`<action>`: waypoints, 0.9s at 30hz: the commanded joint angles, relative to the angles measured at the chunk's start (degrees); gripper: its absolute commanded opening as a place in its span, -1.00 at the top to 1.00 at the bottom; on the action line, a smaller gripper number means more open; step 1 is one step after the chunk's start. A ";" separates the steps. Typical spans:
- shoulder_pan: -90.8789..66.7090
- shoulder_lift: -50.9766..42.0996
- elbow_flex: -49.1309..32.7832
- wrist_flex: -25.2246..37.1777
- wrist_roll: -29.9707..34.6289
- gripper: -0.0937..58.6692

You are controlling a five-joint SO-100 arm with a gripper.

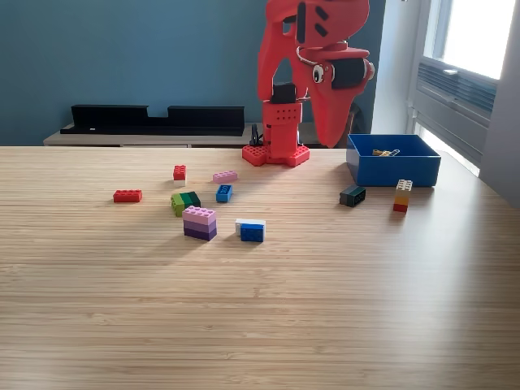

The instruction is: Grasp a lego block and put it in the bin.

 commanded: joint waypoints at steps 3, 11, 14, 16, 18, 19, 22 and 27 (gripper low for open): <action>2.20 6.77 0.09 2.90 -1.58 0.86; 6.77 6.15 -0.88 0.00 -2.81 0.86; 10.63 5.98 -2.64 -0.97 -2.46 0.86; 13.62 5.80 -2.20 -3.25 -2.46 0.86; 16.26 5.71 -0.53 -6.42 -2.72 0.86; 17.31 5.71 0.09 -7.82 -2.90 0.86; 18.46 5.62 1.49 -10.63 -3.52 0.86; 16.88 5.62 3.43 -13.27 -3.52 0.86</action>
